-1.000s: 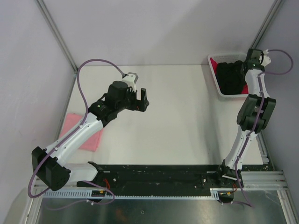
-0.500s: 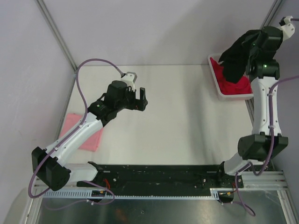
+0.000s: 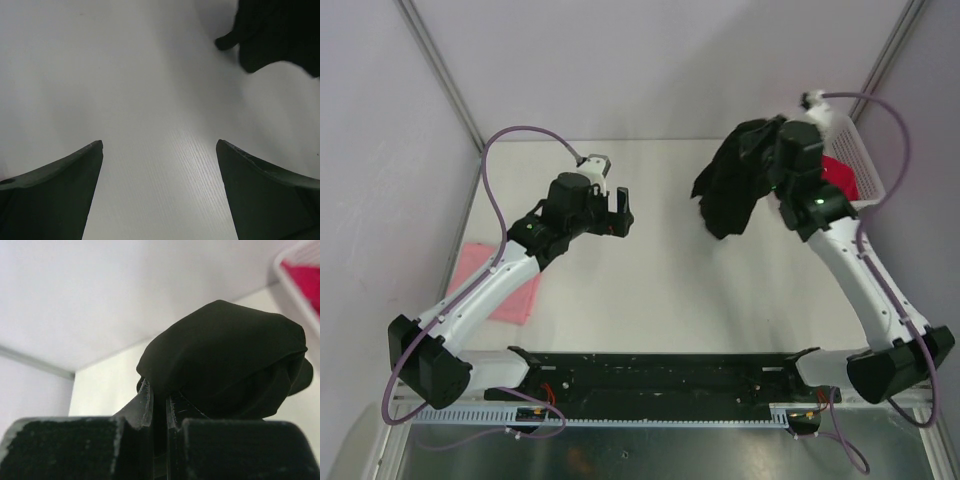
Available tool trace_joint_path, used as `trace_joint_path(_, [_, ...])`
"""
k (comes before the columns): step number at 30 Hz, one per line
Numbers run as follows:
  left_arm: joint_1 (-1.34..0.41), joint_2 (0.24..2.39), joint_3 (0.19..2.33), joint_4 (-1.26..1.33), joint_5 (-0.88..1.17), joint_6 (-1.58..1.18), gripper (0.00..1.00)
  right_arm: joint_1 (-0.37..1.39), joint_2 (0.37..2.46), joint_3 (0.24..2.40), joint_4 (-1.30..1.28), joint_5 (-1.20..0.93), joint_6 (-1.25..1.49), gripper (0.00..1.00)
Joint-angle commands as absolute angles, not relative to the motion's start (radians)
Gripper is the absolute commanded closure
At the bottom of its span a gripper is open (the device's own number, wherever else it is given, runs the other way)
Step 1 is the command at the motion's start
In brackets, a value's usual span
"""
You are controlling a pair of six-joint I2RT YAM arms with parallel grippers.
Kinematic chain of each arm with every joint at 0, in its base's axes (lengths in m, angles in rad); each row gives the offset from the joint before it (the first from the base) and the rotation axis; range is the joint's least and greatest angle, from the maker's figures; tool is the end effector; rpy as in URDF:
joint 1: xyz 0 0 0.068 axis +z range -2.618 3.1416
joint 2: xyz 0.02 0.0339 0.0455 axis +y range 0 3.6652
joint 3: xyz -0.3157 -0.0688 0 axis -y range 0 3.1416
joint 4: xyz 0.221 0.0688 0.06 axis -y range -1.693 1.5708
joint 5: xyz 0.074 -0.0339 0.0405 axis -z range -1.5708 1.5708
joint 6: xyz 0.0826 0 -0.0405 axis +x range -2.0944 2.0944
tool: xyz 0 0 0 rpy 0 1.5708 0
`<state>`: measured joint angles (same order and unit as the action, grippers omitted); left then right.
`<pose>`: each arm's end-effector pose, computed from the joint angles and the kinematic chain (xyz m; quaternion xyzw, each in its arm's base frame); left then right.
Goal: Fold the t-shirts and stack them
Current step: Move the tshirt to the center of the board
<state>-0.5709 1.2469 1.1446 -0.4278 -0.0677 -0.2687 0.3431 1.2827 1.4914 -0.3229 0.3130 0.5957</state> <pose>0.2390 -0.1468 0.3708 0.1139 0.8598 -0.1757 0.4657 0.2776 0.0721 0.5033 0.1958 0.7182 0.1937 0.6390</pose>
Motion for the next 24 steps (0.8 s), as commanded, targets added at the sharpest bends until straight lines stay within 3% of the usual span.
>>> trace_joint_path(1, [-0.56, 1.245, 1.144, -0.402, -0.075, -0.247, 0.01, 0.505, 1.373, 1.432, -0.276, 0.353, 0.614, 0.83])
trace_joint_path(5, [-0.559, 1.262, 1.142, -0.404, -0.077, -0.247, 0.01, 0.579, 1.475, 1.424, -0.348, 0.324, 0.592, 0.37])
trace_joint_path(8, [-0.56, 1.282, 1.144, -0.405, -0.07, -0.251, 0.01, 0.553, 1.479, 1.414, -0.414, 0.3, 0.592, 0.23])
trace_joint_path(14, [-0.566, 1.322, 1.148, -0.408, -0.015, -0.281, 0.01, 0.457, 1.383, 1.263, -0.461, 0.224, 0.596, 0.22])
trace_joint_path(20, [-0.603, 1.386, 1.136, -0.411, 0.042, -0.373, 0.01, 0.415, 1.259, 1.004, -0.406, 0.136, 0.626, 0.39])
trace_joint_path(24, [-0.619, 1.454, 1.076, -0.385, 0.03, -0.472, 0.01, 0.483, 1.229, 0.874, -0.346, 0.115, 0.658, 0.43])
